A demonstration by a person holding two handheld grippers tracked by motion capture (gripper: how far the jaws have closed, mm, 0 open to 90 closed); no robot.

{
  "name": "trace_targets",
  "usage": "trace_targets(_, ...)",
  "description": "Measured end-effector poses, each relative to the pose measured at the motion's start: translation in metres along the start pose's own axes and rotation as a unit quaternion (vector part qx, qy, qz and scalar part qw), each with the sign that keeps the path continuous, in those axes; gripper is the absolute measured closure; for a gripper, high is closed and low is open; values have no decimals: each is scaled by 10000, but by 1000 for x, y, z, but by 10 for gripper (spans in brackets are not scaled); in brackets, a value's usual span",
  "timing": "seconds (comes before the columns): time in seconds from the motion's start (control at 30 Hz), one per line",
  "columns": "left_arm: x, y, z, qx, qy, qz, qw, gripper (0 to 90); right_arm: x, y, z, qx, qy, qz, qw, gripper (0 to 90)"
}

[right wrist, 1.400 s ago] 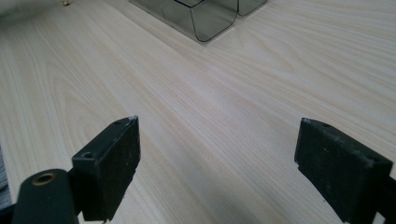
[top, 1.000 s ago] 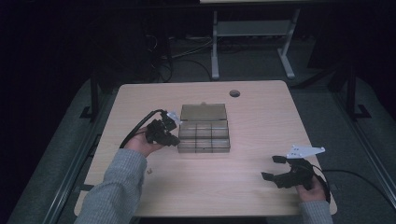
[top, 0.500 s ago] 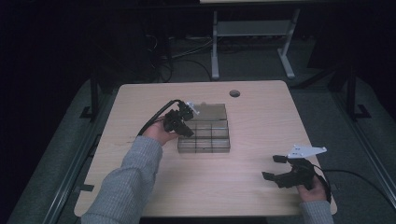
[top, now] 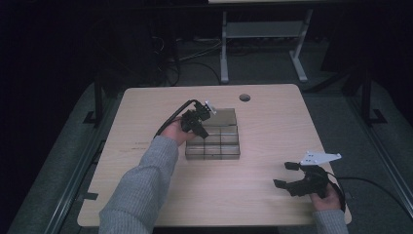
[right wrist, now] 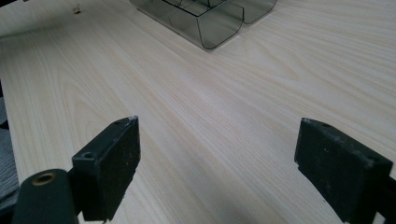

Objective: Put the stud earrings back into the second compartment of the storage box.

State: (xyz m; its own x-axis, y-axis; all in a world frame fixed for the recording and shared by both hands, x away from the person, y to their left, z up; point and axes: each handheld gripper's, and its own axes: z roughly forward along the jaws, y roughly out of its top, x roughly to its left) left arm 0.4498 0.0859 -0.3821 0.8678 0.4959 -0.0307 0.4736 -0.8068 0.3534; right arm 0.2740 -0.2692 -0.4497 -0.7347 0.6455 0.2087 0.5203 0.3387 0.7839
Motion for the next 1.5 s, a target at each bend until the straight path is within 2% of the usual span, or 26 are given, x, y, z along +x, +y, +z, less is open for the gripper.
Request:
trace_targets(0.17,4,8,10,46,-5,-27,10000,845,0,0,0,-9,3,5,10000,141)
trace_targets(0.43,9,14,29,116,-21,-182,9998,845,-1,0,0,-15,25,-2,10000,140)
trace_targets(0.93,14,20,50,321,-16,-307,9990,845,-1,-1,0,-8,42,2,10000,140)
trace_targets(1.2,17,20,54,387,0,-372,9986,844,-1,-1,0,-11,68,-6,10000,141)
trace_targets(1.37,16,20,55,413,7,-341,9986,843,-1,-1,1,12,74,-3,10000,141)
trace_targets(1.5,16,21,55,400,27,-355,9986,808,0,0,0,11,68,4,10000,141)
